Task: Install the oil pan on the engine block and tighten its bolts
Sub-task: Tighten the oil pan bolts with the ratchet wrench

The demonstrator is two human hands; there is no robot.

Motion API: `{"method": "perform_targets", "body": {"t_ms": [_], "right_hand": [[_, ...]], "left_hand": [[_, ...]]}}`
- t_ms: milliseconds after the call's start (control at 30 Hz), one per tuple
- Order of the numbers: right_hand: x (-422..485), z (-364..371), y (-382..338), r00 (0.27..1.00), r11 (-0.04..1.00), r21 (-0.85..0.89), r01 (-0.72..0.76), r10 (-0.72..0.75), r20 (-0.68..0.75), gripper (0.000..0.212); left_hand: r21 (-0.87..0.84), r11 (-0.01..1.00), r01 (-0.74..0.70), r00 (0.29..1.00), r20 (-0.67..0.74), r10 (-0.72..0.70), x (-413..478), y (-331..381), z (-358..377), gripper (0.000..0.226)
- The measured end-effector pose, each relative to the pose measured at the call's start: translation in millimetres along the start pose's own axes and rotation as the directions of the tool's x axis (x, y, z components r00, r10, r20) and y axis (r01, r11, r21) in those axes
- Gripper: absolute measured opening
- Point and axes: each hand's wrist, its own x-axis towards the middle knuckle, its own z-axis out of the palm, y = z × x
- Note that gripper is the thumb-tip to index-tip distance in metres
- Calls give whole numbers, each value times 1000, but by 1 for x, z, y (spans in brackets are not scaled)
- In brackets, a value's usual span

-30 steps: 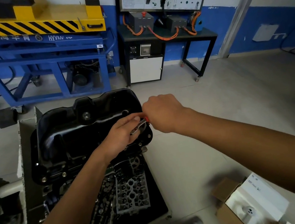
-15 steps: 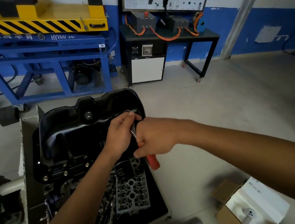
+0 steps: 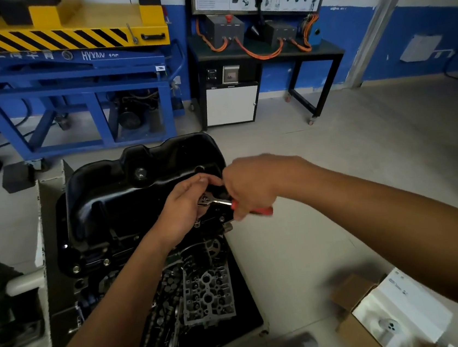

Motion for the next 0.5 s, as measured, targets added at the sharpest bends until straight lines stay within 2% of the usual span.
{"method": "perform_targets", "body": {"t_ms": [67, 133, 233, 367, 500], "right_hand": [[3, -3, 10, 984, 995, -63, -80, 68, -166, 37], [8, -2, 14, 946, 988, -106, -114, 76, -315, 42], [12, 7, 14, 902, 989, -117, -94, 34, -431, 45], [9, 14, 17, 901, 996, -55, -72, 41, -433, 41], [2, 18, 10, 938, 994, 102, 25, 12, -348, 39]], "left_hand": [[11, 1000, 0, 1000, 21, 0, 1, 0, 3, 41], [15, 1000, -11, 998, 57, 10, 4, 1, 6, 37], [12, 1000, -17, 999, 30, 17, 5, 0, 7, 35], [-10, 998, -57, 993, -100, 56, -1, -5, 7, 29], [-44, 997, -66, 965, -256, 53, 0, -4, 7, 28]]}}
